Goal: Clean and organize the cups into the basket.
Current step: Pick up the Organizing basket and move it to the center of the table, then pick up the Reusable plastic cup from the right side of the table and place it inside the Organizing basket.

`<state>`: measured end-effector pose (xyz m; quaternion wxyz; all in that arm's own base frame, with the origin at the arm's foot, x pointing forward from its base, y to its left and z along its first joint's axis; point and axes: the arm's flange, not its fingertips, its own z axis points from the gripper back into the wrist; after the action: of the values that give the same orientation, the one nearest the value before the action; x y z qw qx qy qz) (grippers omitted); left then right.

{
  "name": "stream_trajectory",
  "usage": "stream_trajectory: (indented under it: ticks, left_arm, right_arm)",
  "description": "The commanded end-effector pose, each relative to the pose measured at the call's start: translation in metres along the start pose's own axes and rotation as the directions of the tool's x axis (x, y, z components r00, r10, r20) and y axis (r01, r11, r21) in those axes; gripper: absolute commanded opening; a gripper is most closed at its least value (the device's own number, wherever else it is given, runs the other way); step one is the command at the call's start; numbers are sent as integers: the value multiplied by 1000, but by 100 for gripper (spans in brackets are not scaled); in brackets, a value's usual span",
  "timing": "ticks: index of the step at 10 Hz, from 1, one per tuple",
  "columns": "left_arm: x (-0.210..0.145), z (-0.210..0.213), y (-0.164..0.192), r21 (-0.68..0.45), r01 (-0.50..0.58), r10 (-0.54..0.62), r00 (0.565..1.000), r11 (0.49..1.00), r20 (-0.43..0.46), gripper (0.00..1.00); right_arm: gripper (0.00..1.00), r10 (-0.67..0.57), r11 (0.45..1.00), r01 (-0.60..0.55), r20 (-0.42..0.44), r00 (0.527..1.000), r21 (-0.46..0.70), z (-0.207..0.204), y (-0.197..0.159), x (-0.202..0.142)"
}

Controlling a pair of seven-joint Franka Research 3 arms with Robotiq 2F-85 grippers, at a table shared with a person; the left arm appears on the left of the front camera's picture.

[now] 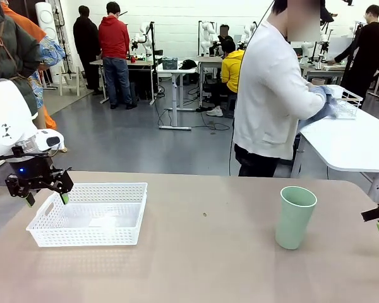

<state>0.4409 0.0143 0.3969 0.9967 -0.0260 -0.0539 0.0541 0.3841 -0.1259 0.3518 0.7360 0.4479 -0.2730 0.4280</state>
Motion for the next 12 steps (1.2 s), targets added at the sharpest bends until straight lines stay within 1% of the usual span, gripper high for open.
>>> stream_trajectory:
  ticks: [1, 2, 3, 4, 5, 6, 7, 9, 10, 11, 12]
  left_arm:
    - [0, 1, -1, 19, -3, 3, 1000, 1000, -2, 100]
    - [0, 0, 0, 0, 0, 0, 1000, 1000, 0, 100]
    - [1, -3, 6, -37, 3, -3, 1000, 999, 11, 100]
    - [1, -6, 11, -42, 12, -12, 1000, 999, 13, 100]
    - [0, -8, 13, -43, 16, -16, 1000, 999, 22, 100]
    - [-1, -10, 15, -47, 19, -17, 999, 999, 38, 100]
    - [-1, -16, 16, -39, 25, -23, 999, 999, 34, 100]
    - [3, -25, 18, -27, 18, -18, 1000, 999, 14, 100]
    - [4, -29, 18, -20, 17, -17, 1000, 1000, 4, 100]
    - [4, -31, 18, -18, 20, -20, 1000, 1000, 0, 100]
    - [5, -35, 18, -16, 24, -24, 1000, 1000, -6, 100]
  right_arm:
    - [100, 1, 1000, -1, 1, 1000, -1, 0, 0, 0]
    - [100, 26, 1000, -26, -20, 999, -6, -14, -13, -9]
    - [100, 5, 1000, -5, 31, 1000, 9, -21, -29, -19]
    - [100, 23, 1000, -24, 61, 998, 13, -25, -37, -24]
    - [100, 47, 998, -49, 80, 996, 27, -30, -44, -31]
    - [100, 31, 998, -34, 87, 996, 43, -36, -53, -37]
    - [100, 37, 997, -44, 106, 994, 61, -41, -60, -42]
    - [100, 120, 986, -135, 146, 982, 99, -55, -67, -44]
    - [100, 151, 979, -168, 141, 978, 118, -68, -72, -44]
    - [100, 183, 973, -200, 145, 972, 112, -77, -74, -43]
    - [100, 224, 968, -237, 145, 964, 82, -87, -77, -40]
